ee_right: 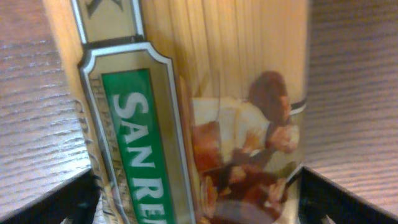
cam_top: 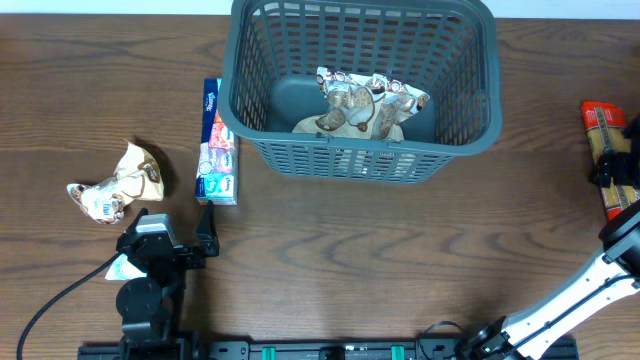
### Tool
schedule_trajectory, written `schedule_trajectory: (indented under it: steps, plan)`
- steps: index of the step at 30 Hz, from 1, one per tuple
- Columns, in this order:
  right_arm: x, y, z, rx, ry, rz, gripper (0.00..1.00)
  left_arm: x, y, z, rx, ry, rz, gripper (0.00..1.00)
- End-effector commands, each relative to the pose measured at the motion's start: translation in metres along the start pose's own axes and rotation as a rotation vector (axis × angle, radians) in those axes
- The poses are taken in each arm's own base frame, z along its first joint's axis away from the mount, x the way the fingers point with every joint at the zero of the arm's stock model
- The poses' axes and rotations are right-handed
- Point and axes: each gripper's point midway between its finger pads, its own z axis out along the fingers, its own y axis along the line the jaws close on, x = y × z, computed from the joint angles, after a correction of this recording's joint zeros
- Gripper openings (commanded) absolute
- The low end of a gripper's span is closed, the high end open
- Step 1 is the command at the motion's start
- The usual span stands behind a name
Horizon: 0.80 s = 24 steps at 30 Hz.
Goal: Pack container
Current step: 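Move the right gripper to the San Remo spaghetti packet and grasp it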
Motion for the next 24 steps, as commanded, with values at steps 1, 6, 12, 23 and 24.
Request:
schedule_trajectory:
  steps: [1,6,12,23,24]
  plan:
    - [0.03,-0.007,0.032,0.001,0.099,0.068,0.23,0.014,0.0,0.003,0.007,0.028,-0.003,0.99]
    - [0.029,-0.012,0.032,0.015,0.086,0.144,0.01,0.014,0.0,0.003,0.007,0.028,-0.003,0.99]
    - [0.014,0.005,0.032,-0.068,0.024,0.196,0.01,0.014,0.0,0.003,0.007,0.028,-0.003,0.98]
    - [-0.106,0.109,-0.056,-0.548,-0.367,0.121,0.01,0.014,0.0,0.003,0.007,0.028,-0.003,0.99]
    - [-0.12,0.118,-0.075,-0.584,-0.414,0.099,0.01,0.014,0.0,0.003,0.007,0.028,-0.003,0.99]
